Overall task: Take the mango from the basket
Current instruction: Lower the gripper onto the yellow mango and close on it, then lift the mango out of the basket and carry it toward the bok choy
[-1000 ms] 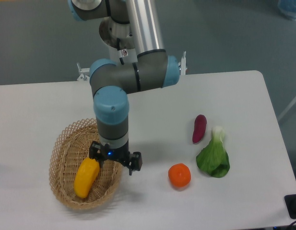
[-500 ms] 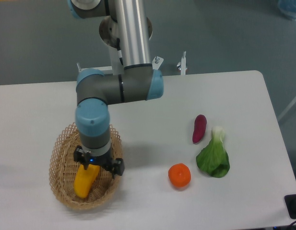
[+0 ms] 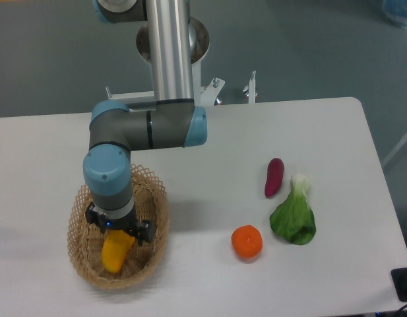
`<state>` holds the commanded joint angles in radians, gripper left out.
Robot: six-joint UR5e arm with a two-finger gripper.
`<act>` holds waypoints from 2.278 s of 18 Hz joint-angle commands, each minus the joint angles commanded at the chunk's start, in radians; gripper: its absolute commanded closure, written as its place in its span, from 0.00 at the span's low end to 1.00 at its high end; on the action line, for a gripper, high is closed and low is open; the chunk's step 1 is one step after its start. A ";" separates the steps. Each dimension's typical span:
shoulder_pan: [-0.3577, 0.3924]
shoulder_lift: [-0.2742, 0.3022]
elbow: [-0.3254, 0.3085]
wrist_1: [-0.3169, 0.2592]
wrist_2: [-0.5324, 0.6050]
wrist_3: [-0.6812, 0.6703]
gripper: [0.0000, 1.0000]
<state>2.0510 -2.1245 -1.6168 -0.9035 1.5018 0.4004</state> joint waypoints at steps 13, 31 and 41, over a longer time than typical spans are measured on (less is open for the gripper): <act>-0.005 -0.006 0.012 0.000 0.015 -0.014 0.61; 0.234 0.208 0.012 -0.015 0.052 0.049 0.60; 0.483 0.298 -0.106 -0.017 0.057 0.429 0.64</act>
<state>2.5340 -1.8269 -1.7227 -0.9204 1.5585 0.8297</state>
